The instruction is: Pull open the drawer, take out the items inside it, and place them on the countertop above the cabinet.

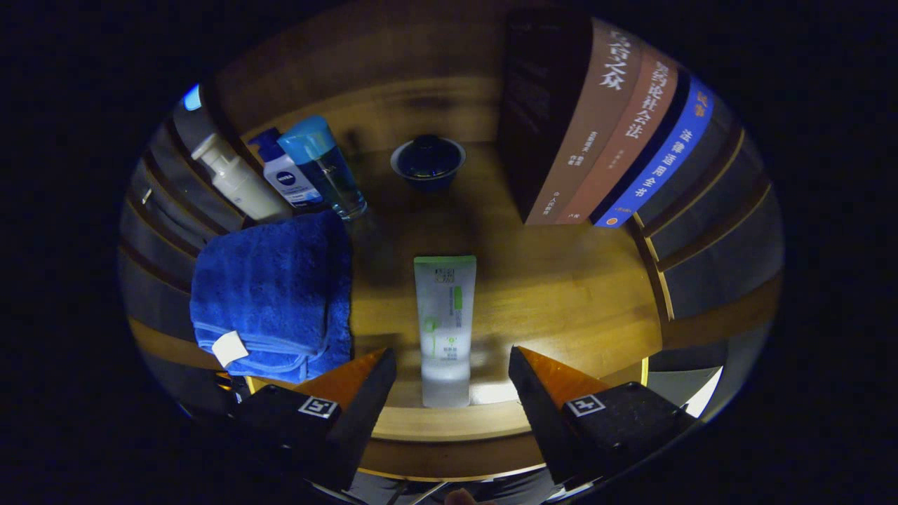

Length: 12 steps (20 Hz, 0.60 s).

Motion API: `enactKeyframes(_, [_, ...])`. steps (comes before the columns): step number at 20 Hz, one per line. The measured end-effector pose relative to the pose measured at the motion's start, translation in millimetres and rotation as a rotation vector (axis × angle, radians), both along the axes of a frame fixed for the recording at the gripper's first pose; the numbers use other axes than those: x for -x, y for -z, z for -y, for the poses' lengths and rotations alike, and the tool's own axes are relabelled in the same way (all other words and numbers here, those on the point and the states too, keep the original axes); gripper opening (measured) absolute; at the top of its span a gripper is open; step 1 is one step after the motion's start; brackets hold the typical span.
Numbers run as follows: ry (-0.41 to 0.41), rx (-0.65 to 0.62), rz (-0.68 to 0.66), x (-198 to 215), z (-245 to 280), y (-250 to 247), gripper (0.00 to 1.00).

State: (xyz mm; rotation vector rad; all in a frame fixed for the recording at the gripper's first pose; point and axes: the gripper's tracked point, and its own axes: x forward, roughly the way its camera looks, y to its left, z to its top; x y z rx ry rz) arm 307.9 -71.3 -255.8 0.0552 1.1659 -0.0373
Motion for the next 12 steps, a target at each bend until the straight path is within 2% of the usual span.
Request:
enactKeyframes(3, [-0.051, -0.013, 0.072, 31.5, -4.7, -17.4, 1.00])
enactKeyframes(12, [-0.091, -0.081, 0.491, 130.4, -15.0, -79.7, 1.00])
